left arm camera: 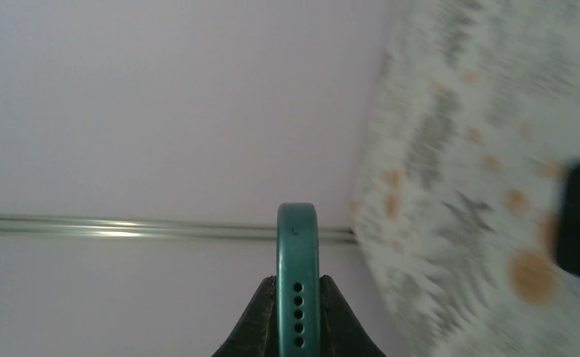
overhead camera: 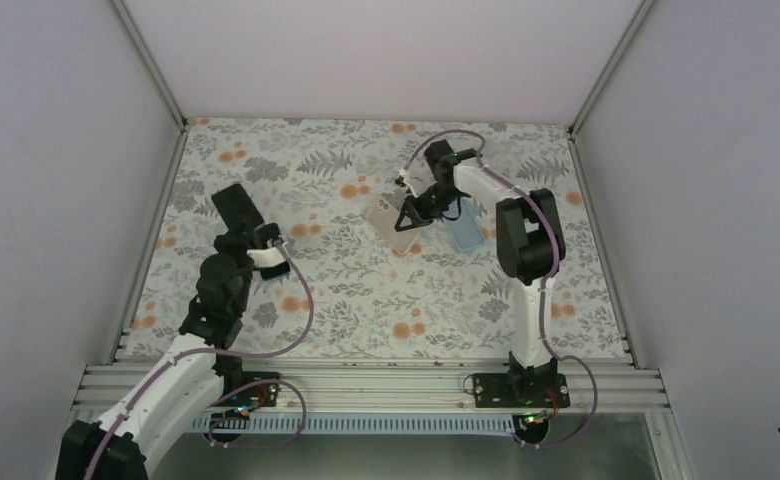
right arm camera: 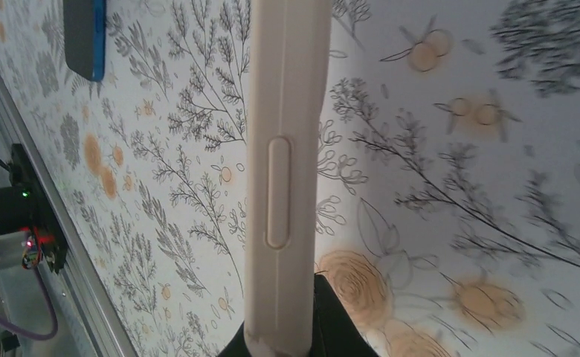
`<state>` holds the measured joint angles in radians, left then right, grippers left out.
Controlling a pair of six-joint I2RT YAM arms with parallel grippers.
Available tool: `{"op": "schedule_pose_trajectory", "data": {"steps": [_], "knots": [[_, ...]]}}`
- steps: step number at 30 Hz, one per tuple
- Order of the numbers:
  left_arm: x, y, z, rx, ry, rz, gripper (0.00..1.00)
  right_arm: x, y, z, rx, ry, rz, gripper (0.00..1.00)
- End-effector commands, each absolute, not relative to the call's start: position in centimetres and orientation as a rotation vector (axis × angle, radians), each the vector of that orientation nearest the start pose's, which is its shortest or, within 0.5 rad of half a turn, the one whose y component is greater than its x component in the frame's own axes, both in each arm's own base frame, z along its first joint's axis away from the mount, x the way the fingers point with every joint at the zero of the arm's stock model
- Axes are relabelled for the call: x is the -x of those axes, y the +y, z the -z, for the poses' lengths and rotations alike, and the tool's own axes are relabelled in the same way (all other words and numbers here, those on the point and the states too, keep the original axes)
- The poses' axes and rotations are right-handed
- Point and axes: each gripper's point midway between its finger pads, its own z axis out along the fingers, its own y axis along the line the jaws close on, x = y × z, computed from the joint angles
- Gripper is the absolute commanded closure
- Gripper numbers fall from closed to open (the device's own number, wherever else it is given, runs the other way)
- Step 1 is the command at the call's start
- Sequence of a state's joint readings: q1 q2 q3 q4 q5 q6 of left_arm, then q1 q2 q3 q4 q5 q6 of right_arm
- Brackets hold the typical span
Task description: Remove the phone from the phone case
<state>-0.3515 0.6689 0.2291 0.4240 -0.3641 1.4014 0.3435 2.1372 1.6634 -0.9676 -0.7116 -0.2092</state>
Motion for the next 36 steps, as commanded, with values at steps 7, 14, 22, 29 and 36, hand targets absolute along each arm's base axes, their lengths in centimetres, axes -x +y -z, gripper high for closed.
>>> {"op": "schedule_pose_trajectory", "data": {"steps": [7, 14, 22, 29, 36], "knots": [[-27.1, -1.7, -10.1, -1.439, 1.515, -0.877, 0.98, -37.3, 26.2, -6.7, 0.944, 2.758, -1.030, 0.97], [-26.8, 0.7, -6.2, -1.543, 1.669, -0.768, 0.98, -37.0, 26.4, -7.2, 0.960, 2.755, -1.021, 0.97], [-26.5, 2.0, -3.0, -1.586, 1.818, -0.700, 0.94, -37.1, 26.4, -6.9, 0.971, 2.763, -1.018, 0.97], [-25.4, 1.5, -3.2, -1.628, 1.839, -0.634, 0.49, -37.0, 26.1, -5.7, 0.962, 2.817, -1.008, 0.97], [-25.0, 0.5, -6.1, -1.612, 1.860, -0.533, 0.22, -37.1, 25.0, -4.3, 0.950, 2.885, -0.897, 0.88]]}}
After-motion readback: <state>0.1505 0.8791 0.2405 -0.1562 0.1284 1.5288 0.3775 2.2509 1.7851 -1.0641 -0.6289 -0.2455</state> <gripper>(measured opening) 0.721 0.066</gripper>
